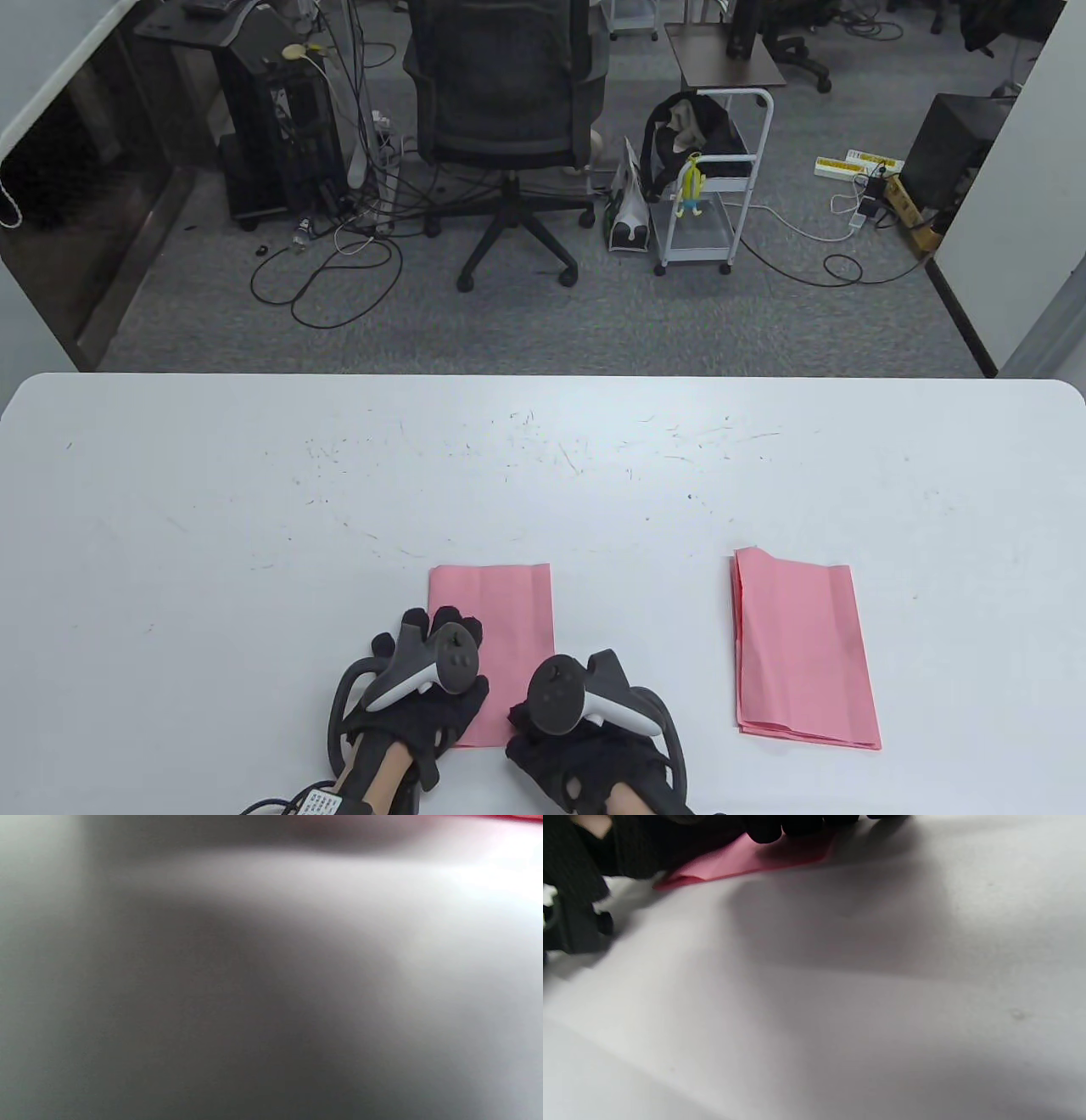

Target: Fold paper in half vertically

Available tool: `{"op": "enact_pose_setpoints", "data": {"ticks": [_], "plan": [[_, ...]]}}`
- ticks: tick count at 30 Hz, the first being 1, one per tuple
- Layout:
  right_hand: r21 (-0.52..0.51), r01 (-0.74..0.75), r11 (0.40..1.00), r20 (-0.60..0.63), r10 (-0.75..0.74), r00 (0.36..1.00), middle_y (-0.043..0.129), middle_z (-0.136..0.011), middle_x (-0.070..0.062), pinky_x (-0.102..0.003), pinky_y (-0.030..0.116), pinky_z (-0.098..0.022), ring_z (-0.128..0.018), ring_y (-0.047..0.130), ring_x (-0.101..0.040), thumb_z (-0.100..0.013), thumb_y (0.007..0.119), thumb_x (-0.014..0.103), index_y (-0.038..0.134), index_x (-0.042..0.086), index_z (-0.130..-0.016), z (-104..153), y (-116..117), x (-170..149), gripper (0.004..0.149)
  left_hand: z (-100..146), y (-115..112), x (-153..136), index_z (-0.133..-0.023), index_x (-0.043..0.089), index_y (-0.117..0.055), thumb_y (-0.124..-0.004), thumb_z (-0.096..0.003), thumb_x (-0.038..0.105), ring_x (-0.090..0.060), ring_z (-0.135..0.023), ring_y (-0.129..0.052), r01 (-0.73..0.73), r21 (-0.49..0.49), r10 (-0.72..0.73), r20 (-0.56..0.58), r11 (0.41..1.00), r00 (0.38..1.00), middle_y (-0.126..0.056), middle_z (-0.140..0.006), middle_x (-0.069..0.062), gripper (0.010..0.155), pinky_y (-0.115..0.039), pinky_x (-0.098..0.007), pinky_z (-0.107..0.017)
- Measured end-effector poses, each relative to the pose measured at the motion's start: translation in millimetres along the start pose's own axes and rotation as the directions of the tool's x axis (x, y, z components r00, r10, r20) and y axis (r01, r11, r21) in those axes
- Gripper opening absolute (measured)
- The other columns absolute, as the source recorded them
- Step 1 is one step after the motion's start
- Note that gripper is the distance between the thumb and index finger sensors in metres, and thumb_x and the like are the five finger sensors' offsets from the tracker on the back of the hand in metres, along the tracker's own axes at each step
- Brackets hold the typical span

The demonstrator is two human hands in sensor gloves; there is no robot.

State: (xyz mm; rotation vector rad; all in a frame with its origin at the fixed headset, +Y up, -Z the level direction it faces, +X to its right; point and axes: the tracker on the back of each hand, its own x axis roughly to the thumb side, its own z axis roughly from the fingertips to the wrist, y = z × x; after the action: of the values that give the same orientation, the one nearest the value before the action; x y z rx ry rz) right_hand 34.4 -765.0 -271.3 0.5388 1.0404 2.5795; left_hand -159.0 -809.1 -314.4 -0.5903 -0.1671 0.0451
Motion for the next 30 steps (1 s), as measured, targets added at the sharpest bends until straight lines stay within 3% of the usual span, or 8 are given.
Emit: {"op": "enact_pose_setpoints", "data": {"ticks": [2, 4, 7, 10, 15, 21, 26, 30], "plan": [[0.008, 0.127, 0.992, 0.024, -0.127, 0.992, 0.061, -0.108, -0.009, -0.054, 0.058, -0.071, -0.098, 0.061, -0.036, -0.05, 0.064, 0.05, 0.062, 0.021, -0.103, -2, -14, -6, 0.06, 0, 0, 0, -0.114, 0.034, -0.001, -0.039, -0.0536, 0.063, -0.041, -0.11, 0.004, 0.0, 0.0, 0.0, 0.0, 1.0, 1.0, 0.006, -0.122, 0.001, 0.076, -0.011, -0.069, -0.077], [-0.033, 0.228, 0.973, 0.044, -0.226, 0.973, 0.054, -0.111, -0.01, -0.055, 0.053, -0.072, -0.101, 0.054, -0.037, -0.051, 0.063, 0.05, 0.056, 0.021, -0.105, -2, -31, -9, 0.062, 0, 0, 0, -0.114, 0.034, -0.001, -0.039, -0.0537, 0.063, -0.041, -0.11, 0.004, 0.0, 0.0, 0.0, 0.0, 1.0, 1.0, 0.006, -0.122, 0.001, 0.076, -0.011, -0.069, -0.077], [-0.187, 0.16, 0.969, -0.043, -0.171, 0.984, 0.045, -0.114, -0.008, -0.057, 0.048, -0.075, -0.104, 0.047, -0.038, -0.051, 0.062, 0.052, 0.048, 0.023, -0.107, -8, -53, -7, 0.065, 0, 0, 0, -0.114, 0.034, -0.001, -0.039, -0.0537, 0.063, -0.041, -0.11, 0.004, 0.0, 0.0, 0.0, 0.0, 1.0, 1.0, 0.007, -0.122, 0.001, 0.076, -0.011, -0.069, -0.077], [-0.225, 0.15, 0.963, -0.161, -0.189, 0.969, 0.034, -0.117, -0.007, -0.058, 0.043, -0.076, -0.106, 0.038, -0.039, -0.051, 0.061, 0.054, 0.038, 0.024, -0.109, -25, -63, -14, 0.069, 0, 0, 0, -0.114, 0.034, -0.001, -0.039, -0.0537, 0.063, -0.041, -0.11, 0.004, 0.0, 0.0, 0.0, 0.0, 1.0, 1.0, 0.007, -0.121, 0.001, 0.076, -0.011, -0.069, -0.077], [-0.229, 0.246, 0.942, -0.236, -0.299, 0.925, 0.023, -0.117, -0.009, -0.06, 0.034, -0.077, -0.106, 0.026, -0.042, -0.052, 0.059, 0.055, 0.028, 0.022, -0.11, -56, -50, -39, 0.074, 0, 0, 0, -0.114, 0.034, -0.001, -0.039, -0.0537, 0.063, -0.041, -0.11, 0.004, 0.0, -0.002, 0.0, 0.002, 1.0, 1.0, 0.007, -0.121, 0.001, 0.076, -0.011, -0.069, -0.077], [-0.174, 0.089, 0.981, -0.301, -0.14, 0.943, 0.009, -0.115, -0.006, -0.057, 0.017, -0.076, -0.104, 0.006, -0.039, -0.051, 0.057, 0.057, 0.024, 0.022, -0.109, -66, -34, -41, 0.075, 0, 0, 0, -0.114, 0.034, -0.001, -0.039, -0.0538, 0.063, -0.041, -0.11, 0.004, -0.005, -0.004, 0.005, 0.004, 1.0, 1.0, 0.007, -0.121, 0.001, 0.076, -0.01, -0.069, -0.077], [-0.166, 0.069, 0.984, -0.29, -0.116, 0.95, 0.01, -0.115, -0.006, -0.061, 0.016, -0.074, -0.104, 0.007, -0.039, -0.051, 0.057, 0.057, 0.022, 0.023, -0.109, -67, -30, -32, 0.076, 0, 0, 0, -0.114, 0.034, -0.001, -0.039, -0.0537, 0.063, -0.041, -0.11, 0.004, -0.004, -0.003, 0.004, 0.004, 1.0, 1.0, 0.007, -0.121, 0.001, 0.076, -0.01, -0.069, -0.077], [-0.173, 0.09, 0.981, -0.237, -0.13, 0.963, 0.02, -0.117, -0.006, -0.061, 0.023, -0.076, -0.106, 0.015, -0.04, -0.052, 0.058, 0.055, 0.016, 0.029, -0.108, -62, -31, -22, 0.075, 0, 0, 0, -0.114, 0.034, -0.001, -0.039, -0.0537, 0.063, -0.041, -0.11, 0.005, -0.005, -0.003, 0.005, 0.004, 1.0, 1.0, 0.007, -0.121, 0.001, 0.076, -0.01, -0.069, -0.077]]}}
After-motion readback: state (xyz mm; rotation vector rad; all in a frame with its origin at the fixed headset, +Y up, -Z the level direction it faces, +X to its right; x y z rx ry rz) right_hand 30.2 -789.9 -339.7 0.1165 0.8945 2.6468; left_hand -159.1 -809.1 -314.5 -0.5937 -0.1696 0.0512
